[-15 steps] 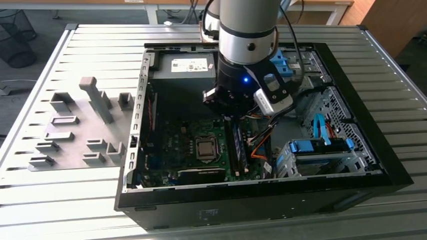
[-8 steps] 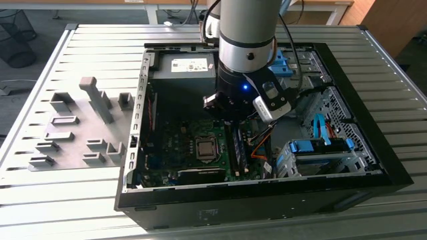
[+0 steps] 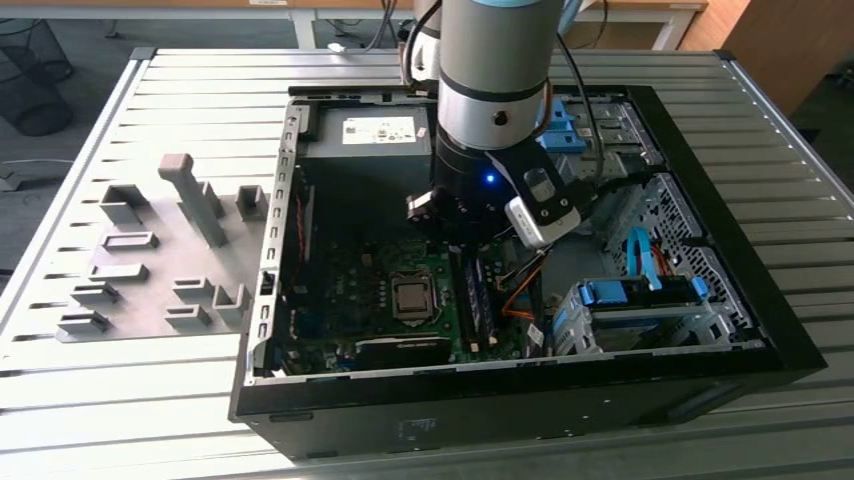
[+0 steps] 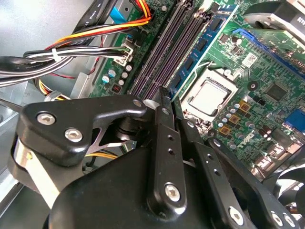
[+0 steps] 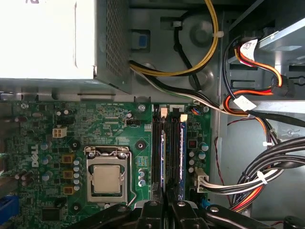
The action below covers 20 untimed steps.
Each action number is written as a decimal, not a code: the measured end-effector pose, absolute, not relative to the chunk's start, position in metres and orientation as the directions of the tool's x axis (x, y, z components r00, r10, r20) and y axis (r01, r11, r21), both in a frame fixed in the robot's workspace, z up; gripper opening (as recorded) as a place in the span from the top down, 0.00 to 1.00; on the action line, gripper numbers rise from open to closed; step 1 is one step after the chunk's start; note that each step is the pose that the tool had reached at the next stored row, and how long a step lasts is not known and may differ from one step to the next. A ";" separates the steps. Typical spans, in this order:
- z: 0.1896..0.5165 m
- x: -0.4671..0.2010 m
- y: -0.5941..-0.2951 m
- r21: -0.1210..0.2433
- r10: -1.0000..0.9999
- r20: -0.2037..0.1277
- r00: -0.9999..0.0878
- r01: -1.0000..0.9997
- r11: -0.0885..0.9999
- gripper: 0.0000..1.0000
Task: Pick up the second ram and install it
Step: 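Insert the second ram into the second slot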
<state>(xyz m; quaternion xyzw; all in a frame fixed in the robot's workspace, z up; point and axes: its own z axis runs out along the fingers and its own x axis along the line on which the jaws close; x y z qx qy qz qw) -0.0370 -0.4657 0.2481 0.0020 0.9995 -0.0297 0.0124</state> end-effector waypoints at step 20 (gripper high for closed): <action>0.235 -0.033 -0.470 -0.059 0.006 -0.025 -1.000 0.008 0.998 0.86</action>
